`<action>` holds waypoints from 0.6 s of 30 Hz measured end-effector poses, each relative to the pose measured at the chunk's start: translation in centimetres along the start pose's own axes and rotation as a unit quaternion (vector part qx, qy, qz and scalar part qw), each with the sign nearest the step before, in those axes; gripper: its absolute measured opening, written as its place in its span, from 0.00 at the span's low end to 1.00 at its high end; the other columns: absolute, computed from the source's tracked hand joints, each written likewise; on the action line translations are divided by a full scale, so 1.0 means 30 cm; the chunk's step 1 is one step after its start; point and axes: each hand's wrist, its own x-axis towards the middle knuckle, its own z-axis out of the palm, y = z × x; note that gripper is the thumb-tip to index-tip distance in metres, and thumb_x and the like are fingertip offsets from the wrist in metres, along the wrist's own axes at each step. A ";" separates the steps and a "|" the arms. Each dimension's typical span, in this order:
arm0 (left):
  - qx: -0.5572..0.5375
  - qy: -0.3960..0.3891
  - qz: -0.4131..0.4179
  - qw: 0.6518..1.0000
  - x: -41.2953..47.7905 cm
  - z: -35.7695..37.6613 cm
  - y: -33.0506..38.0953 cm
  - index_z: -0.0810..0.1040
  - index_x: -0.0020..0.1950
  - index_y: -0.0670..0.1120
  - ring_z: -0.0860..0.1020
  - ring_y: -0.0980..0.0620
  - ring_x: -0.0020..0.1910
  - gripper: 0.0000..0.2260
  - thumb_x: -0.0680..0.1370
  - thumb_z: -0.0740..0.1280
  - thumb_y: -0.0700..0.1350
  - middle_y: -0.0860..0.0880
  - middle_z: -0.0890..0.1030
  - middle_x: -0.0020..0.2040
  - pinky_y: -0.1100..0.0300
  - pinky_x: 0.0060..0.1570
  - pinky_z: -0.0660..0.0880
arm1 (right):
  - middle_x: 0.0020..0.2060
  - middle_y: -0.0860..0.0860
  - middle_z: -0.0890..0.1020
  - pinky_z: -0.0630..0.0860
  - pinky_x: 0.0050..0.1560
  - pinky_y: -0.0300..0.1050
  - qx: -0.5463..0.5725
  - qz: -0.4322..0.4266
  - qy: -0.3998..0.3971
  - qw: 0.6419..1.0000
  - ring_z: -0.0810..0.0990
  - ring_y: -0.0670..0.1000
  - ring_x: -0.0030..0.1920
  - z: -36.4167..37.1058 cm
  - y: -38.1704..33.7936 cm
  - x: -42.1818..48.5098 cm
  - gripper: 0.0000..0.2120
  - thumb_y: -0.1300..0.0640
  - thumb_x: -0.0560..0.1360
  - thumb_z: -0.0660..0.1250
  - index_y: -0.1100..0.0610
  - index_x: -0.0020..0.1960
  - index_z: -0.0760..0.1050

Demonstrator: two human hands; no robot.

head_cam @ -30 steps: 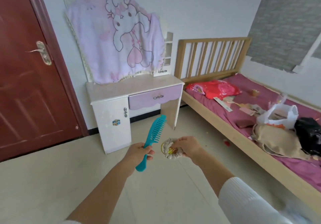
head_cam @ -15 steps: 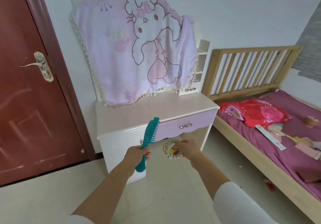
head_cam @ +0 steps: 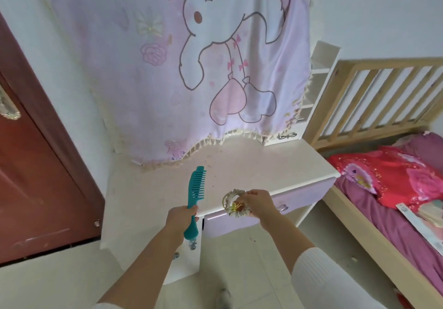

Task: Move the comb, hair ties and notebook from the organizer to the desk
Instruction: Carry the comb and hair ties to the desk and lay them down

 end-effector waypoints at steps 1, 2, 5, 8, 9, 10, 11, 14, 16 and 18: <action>-0.008 0.005 -0.002 1.000 0.062 0.030 0.019 0.77 0.54 0.37 0.79 0.49 0.37 0.09 0.75 0.69 0.39 0.44 0.79 0.42 0.54 0.44 0.75 | 0.35 0.57 0.76 0.71 0.40 0.46 -0.001 0.003 -0.005 1.000 0.74 0.54 0.37 0.004 -0.020 0.072 0.06 0.68 0.65 0.72 0.62 0.35 0.75; -0.012 0.012 -0.008 1.000 0.119 0.062 0.039 0.76 0.56 0.36 0.79 0.48 0.39 0.11 0.75 0.68 0.39 0.43 0.79 0.43 0.53 0.46 0.75 | 0.35 0.57 0.76 0.71 0.39 0.45 -0.006 0.007 -0.011 1.000 0.74 0.54 0.36 0.004 -0.039 0.145 0.06 0.68 0.65 0.72 0.62 0.34 0.75; -0.023 0.046 -0.022 0.998 0.262 0.158 0.070 0.76 0.58 0.35 0.78 0.46 0.42 0.12 0.76 0.67 0.39 0.42 0.79 0.45 0.54 0.47 0.74 | 0.33 0.56 0.77 0.69 0.35 0.41 -0.038 0.028 -0.032 0.998 0.74 0.51 0.34 0.000 -0.078 0.348 0.06 0.67 0.64 0.72 0.62 0.34 0.75; -0.008 0.091 -0.029 0.995 0.370 0.232 0.076 0.78 0.54 0.37 0.76 0.47 0.37 0.09 0.76 0.66 0.40 0.43 0.78 0.39 0.55 0.43 0.73 | 0.34 0.57 0.76 0.68 0.35 0.42 -0.064 0.047 -0.042 0.996 0.73 0.53 0.34 0.006 -0.105 0.527 0.06 0.67 0.64 0.73 0.62 0.35 0.76; 0.000 0.104 -0.031 0.994 0.403 0.251 0.074 0.79 0.51 0.37 0.75 0.48 0.36 0.08 0.77 0.66 0.41 0.43 0.78 0.37 0.55 0.42 0.72 | 0.35 0.57 0.76 0.69 0.37 0.44 -0.067 0.053 -0.043 0.995 0.74 0.54 0.35 0.013 -0.108 0.579 0.06 0.67 0.64 0.73 0.62 0.33 0.75; 0.011 0.115 -0.034 0.993 0.431 0.267 0.071 0.79 0.47 0.38 0.74 0.48 0.34 0.07 0.77 0.65 0.41 0.44 0.77 0.35 0.56 0.40 0.71 | 0.35 0.58 0.76 0.70 0.38 0.45 -0.071 0.061 -0.044 0.995 0.74 0.54 0.36 0.021 -0.107 0.625 0.07 0.67 0.64 0.73 0.61 0.32 0.75; 0.021 0.124 -0.034 0.992 0.447 0.279 0.068 0.79 0.42 0.39 0.72 0.48 0.32 0.07 0.77 0.65 0.41 0.45 0.76 0.33 0.57 0.37 0.70 | 0.34 0.57 0.77 0.70 0.39 0.46 -0.074 0.069 -0.046 0.994 0.75 0.55 0.36 0.030 -0.103 0.656 0.08 0.67 0.64 0.72 0.60 0.31 0.75; 0.052 0.142 -0.035 0.988 0.476 0.306 0.065 0.79 0.39 0.42 0.75 0.45 0.35 0.05 0.75 0.67 0.41 0.43 0.79 0.36 0.57 0.37 0.70 | 0.34 0.56 0.79 0.74 0.40 0.46 -0.083 0.103 -0.066 0.989 0.77 0.53 0.36 0.057 -0.078 0.738 0.07 0.67 0.65 0.72 0.59 0.31 0.77; 0.076 0.153 -0.036 0.985 0.486 0.312 0.066 0.82 0.50 0.42 0.80 0.43 0.44 0.07 0.74 0.69 0.41 0.42 0.83 0.45 0.54 0.46 0.75 | 0.35 0.56 0.80 0.77 0.41 0.47 -0.084 0.120 -0.077 0.986 0.78 0.52 0.37 0.074 -0.062 0.782 0.06 0.66 0.66 0.73 0.59 0.33 0.78; 0.080 0.163 -0.041 0.982 0.495 0.312 0.061 0.82 0.54 0.42 0.81 0.43 0.47 0.11 0.73 0.69 0.41 0.43 0.84 0.49 0.54 0.49 0.76 | 0.36 0.56 0.81 0.78 0.43 0.48 -0.087 0.132 -0.082 0.984 0.79 0.53 0.38 0.086 -0.059 0.814 0.05 0.65 0.66 0.72 0.60 0.34 0.78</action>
